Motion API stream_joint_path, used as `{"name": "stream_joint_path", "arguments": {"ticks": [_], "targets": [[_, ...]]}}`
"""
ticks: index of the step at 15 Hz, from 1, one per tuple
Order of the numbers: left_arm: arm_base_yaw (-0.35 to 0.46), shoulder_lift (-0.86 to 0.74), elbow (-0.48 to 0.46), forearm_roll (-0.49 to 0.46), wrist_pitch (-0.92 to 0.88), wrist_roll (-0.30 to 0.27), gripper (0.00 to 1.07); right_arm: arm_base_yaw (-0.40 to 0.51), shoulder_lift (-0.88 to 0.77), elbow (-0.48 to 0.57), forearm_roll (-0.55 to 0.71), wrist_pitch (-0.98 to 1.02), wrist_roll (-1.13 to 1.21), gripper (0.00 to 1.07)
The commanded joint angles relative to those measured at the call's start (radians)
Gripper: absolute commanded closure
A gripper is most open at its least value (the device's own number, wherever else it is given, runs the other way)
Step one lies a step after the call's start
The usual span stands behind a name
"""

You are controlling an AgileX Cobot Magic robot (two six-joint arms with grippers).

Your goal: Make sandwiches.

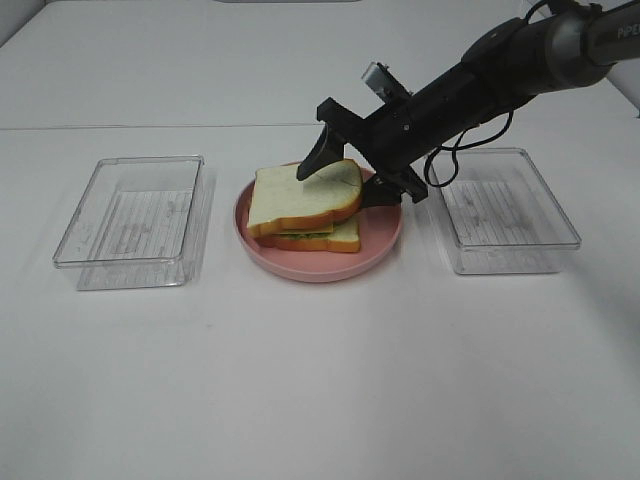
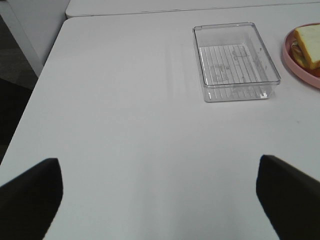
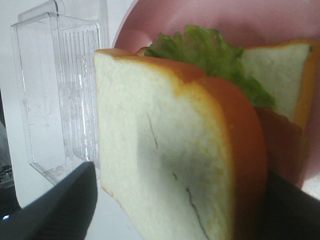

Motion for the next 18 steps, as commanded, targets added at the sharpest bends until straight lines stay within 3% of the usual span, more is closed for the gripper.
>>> {"name": "stream_joint_path", "arguments": {"ticks": [1, 6, 9, 10, 12, 13, 16, 17, 18], "targets": [[0.004, -0.014, 0.003, -0.006, -0.004, 0.001, 0.09, -0.003, -0.037, -0.003, -0.049, -0.005, 0.024, 0.33], [0.004, -0.014, 0.003, -0.006, -0.004, 0.002, 0.09, -0.003, -0.126, -0.003, -0.317, -0.004, 0.147, 0.33], [0.004, -0.014, 0.003, -0.006, -0.004, 0.002, 0.09, -0.003, -0.199, -0.004, -0.385, 0.0, 0.177, 0.33], [0.004, -0.014, 0.003, -0.006, -0.004, 0.002, 0.09, -0.003, -0.23, -0.013, -0.424, 0.007, 0.206, 0.28], [0.004, -0.014, 0.003, -0.006, -0.004, 0.002, 0.09, -0.003, -0.273, -0.039, -0.54, 0.061, 0.279, 0.15], [0.004, -0.014, 0.003, -0.006, -0.004, 0.002, 0.09, -0.003, -0.318, -0.09, -0.778, 0.196, 0.405, 0.09], [0.004, -0.014, 0.003, -0.006, -0.004, 0.002, 0.09, -0.018, -0.337, -0.116, -0.997, 0.34, 0.49, 0.09], [0.004, -0.014, 0.003, -0.006, -0.004, 0.002, 0.09, -0.025, -0.337, -0.117, -1.013, 0.357, 0.498, 0.09], [0.004, -0.014, 0.003, -0.006, -0.004, 0.002, 0.09, -0.098, -0.336, -0.117, -1.017, 0.401, 0.492, 0.09]]}}
